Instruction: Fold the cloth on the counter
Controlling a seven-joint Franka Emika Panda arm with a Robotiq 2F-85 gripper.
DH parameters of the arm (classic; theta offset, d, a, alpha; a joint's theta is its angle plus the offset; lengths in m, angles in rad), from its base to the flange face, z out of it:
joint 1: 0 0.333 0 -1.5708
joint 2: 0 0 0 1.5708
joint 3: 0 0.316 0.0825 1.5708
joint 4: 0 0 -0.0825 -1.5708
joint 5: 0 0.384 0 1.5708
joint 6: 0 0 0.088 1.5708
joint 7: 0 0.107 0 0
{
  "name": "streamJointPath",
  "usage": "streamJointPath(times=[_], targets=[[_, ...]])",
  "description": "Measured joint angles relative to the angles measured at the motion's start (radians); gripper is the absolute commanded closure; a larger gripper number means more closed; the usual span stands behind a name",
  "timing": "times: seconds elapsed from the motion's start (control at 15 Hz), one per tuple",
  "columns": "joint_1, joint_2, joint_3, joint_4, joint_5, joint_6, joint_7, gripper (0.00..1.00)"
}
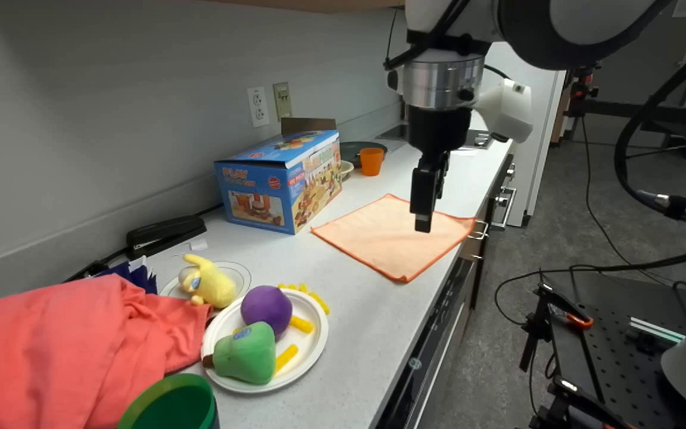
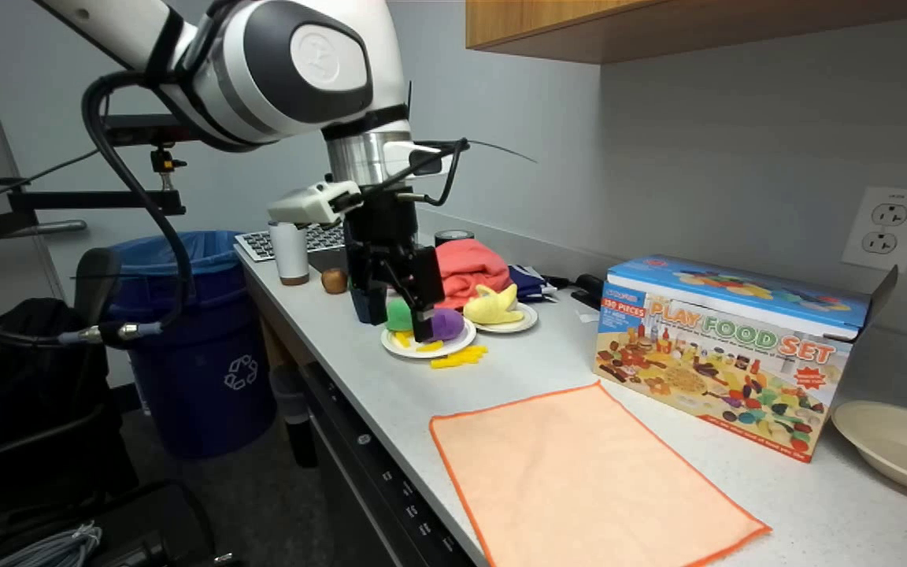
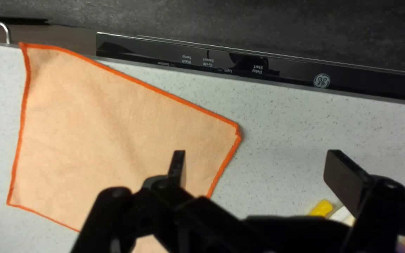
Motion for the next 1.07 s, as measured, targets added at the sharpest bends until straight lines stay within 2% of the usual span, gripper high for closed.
streamJointPath(times=[0.27, 0.53, 1.07], targets=[[0.0, 0.118, -0.002, 0.034, 0.013, 0.101, 0.0, 0.0], [0.0, 0.211, -0.004, 0.084, 0.014, 0.129, 0.0, 0.0], [0.0, 0.229, -0.006, 0.085, 0.014, 0.128, 0.001, 0.0]])
